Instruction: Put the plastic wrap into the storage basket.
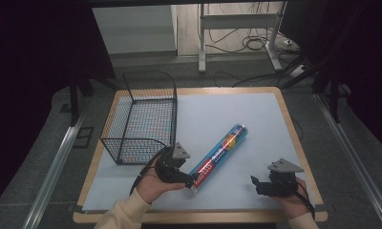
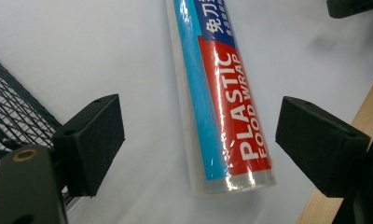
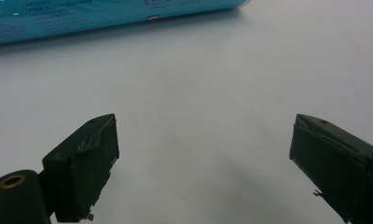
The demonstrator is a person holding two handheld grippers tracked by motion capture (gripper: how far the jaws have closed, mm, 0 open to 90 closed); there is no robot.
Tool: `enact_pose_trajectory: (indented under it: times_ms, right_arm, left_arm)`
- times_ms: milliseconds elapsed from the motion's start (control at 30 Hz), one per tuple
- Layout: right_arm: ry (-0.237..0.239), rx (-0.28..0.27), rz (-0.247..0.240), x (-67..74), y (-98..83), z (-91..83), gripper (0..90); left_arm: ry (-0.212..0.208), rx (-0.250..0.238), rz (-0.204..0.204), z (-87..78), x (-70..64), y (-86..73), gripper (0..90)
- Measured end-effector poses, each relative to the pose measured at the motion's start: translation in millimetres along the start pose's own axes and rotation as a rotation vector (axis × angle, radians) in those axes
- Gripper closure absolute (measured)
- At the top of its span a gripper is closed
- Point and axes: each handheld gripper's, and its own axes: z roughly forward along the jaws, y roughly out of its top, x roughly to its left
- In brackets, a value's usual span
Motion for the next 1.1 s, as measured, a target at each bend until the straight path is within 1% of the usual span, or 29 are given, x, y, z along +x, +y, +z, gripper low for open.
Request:
enact_pose_trajectory:
  times_ms: [333, 467, 600, 1000, 1100]
  right_arm:
    - [0.006, 0.003, -0.002, 0.5, -0.2, 0.7, 8.5]
    - [0.006, 0.005, -0.004, 0.5, -0.4, 0.8, 8.5]
    - [0.007, 0.005, -0.005, 0.7, -0.4, 0.7, 8.5]
    - [0.007, 0.007, -0.008, 0.6, -0.7, 0.9, 8.5]
    - [0.007, 0.007, -0.014, 0.2, -0.7, 1.2, 8.5]
  left_arm:
    - [-0.008, -0.001, 0.005, 5.2, -0.4, 7.8, 15.4]
    - [-0.012, 0.003, 0.007, 9.4, -3.0, 11.5, 15.3]
    - [-0.014, 0.002, 0.022, 13.5, -5.4, 15.8, 15.3]
    - [-0.022, 0.002, 0.038, 23.8, -9.5, 32.8, 15.4]
    - [-0.016, 0.003, 0.045, 26.2, -10.1, 37.7, 15.4]
